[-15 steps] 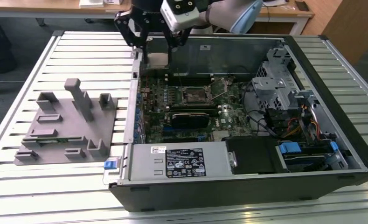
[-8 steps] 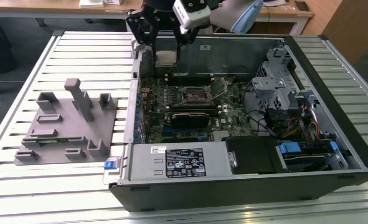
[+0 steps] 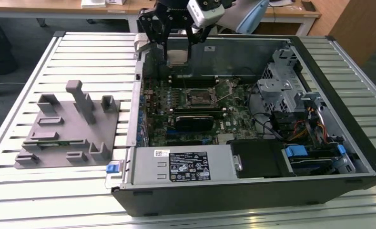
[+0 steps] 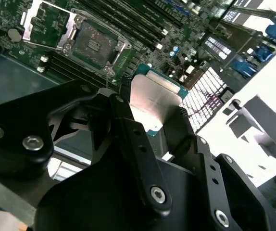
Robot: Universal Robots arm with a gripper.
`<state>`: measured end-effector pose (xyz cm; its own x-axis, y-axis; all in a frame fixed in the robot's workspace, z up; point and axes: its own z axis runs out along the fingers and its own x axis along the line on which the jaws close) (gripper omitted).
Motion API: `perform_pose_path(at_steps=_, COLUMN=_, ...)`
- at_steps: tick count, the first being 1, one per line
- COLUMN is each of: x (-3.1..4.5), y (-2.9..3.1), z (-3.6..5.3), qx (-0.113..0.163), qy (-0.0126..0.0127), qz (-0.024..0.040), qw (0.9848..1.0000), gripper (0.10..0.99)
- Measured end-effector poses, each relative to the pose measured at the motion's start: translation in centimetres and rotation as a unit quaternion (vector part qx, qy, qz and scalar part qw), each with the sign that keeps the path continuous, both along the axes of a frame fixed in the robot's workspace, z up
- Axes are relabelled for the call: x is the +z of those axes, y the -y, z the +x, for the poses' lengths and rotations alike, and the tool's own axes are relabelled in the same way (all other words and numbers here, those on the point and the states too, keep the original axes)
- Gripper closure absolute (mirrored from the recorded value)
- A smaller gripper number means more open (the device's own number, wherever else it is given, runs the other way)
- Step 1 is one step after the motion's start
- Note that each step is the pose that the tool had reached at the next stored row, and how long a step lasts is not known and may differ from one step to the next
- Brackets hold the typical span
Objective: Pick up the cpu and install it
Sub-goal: 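Pick up the cpu and move it towards the insertion slot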
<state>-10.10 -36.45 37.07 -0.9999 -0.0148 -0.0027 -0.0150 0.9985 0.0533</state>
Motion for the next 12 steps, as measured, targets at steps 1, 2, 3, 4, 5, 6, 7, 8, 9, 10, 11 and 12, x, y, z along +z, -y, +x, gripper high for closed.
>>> perform_pose_path(at_steps=1, x=-0.05, y=-0.11, z=0.28, qx=0.000, qy=0.0000, qz=0.0000, qw=1.0000, gripper=0.561)
perform_pose_path(at_steps=2, x=-0.10, y=-0.21, z=0.55, qx=0.000, qy=0.0000, qz=0.0000, qw=1.0000, gripper=0.561)
perform_pose_path(at_steps=3, x=-0.15, y=-0.34, z=0.85, qx=0.000, qy=0.0000, qz=0.0000, qw=1.0000, gripper=0.561)
perform_pose_path(at_steps=4, x=-0.20, y=-0.44, z=1.14, qx=0.000, qy=0.0000, qz=0.0000, qw=1.0000, gripper=0.561)
perform_pose_path(at_steps=5, x=-0.25, y=-0.52, z=1.43, qx=0.000, qy=0.0000, qz=0.0000, qw=1.0000, gripper=0.561)
perform_pose_path(at_steps=6, x=-0.28, y=-0.59, z=1.75, qx=0.000, qy=0.0000, qz=0.0000, qw=1.0000, gripper=0.561)
perform_pose_path(at_steps=7, x=-0.32, y=-0.65, z=2.09, qx=0.000, qy=0.0000, qz=0.0000, qw=1.0000, gripper=0.561)
perform_pose_path(at_steps=8, x=-0.35, y=-0.70, z=2.42, qx=0.000, qy=0.0000, qz=0.0000, qw=1.0000, gripper=0.561)
perform_pose_path(at_steps=9, x=-0.38, y=-0.74, z=2.74, qx=0.000, qy=0.0000, qz=0.0000, qw=1.0000, gripper=0.561)
perform_pose_path(at_steps=10, x=-0.41, y=-0.78, z=3.12, qx=0.000, qy=0.0000, qz=0.0000, qw=1.0000, gripper=0.561)
perform_pose_path(at_steps=11, x=-0.44, y=-0.81, z=3.51, qx=0.000, qy=0.0000, qz=0.0000, qw=1.0000, gripper=0.561)
perform_pose_path(at_steps=12, x=-0.46, y=-0.85, z=3.93, qx=0.000, qy=0.0000, qz=0.0000, qw=1.0000, gripper=0.561)
